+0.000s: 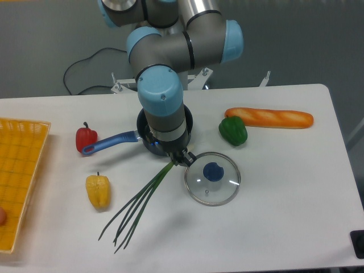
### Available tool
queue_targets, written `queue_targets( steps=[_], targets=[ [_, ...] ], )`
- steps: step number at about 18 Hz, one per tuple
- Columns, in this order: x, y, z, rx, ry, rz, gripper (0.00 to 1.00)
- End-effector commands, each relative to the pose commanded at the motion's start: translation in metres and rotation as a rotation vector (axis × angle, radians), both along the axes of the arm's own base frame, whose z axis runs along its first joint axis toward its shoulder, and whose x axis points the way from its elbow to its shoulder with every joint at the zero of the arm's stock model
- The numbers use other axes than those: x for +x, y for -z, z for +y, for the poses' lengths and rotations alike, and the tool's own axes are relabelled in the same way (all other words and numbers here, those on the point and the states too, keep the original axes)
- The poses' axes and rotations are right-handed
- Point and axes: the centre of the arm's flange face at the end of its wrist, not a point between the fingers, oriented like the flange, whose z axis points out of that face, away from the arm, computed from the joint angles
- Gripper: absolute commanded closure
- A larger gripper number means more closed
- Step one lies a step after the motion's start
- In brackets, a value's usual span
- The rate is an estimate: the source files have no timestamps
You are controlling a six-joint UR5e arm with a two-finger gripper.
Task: Place the green onion in the pot
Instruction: 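Lift the held green onions up over the dark saucepan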
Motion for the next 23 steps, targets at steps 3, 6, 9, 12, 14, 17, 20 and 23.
queue_targets(
  steps=[3, 6, 9, 12, 14, 17, 20, 23],
  targets=[
    [0.001, 0.000, -0.001, -0.004, 0.000, 0.000, 0.90],
    [0.006, 0.002, -0.011, -0.052, 0.001, 0.022, 0.90],
    [0.015, 0.000, -0.027, -0.088, 0.002, 0.048, 0.90],
    [0.024, -0.004, -0.036, -0.094, 0.001, 0.048, 0.90],
    [0.026, -0.003, -0.042, -0.126, 0.001, 0.041, 0.90],
    [0.031, 0.001, -0.050, -0.209, 0.017, 0.026, 0.90],
    [0.036, 0.003, -0.053, -0.251, 0.028, 0.016, 0.90],
    [0.040, 0.000, -0.061, -0.278, 0.091, -0.008, 0.90]
  ],
)
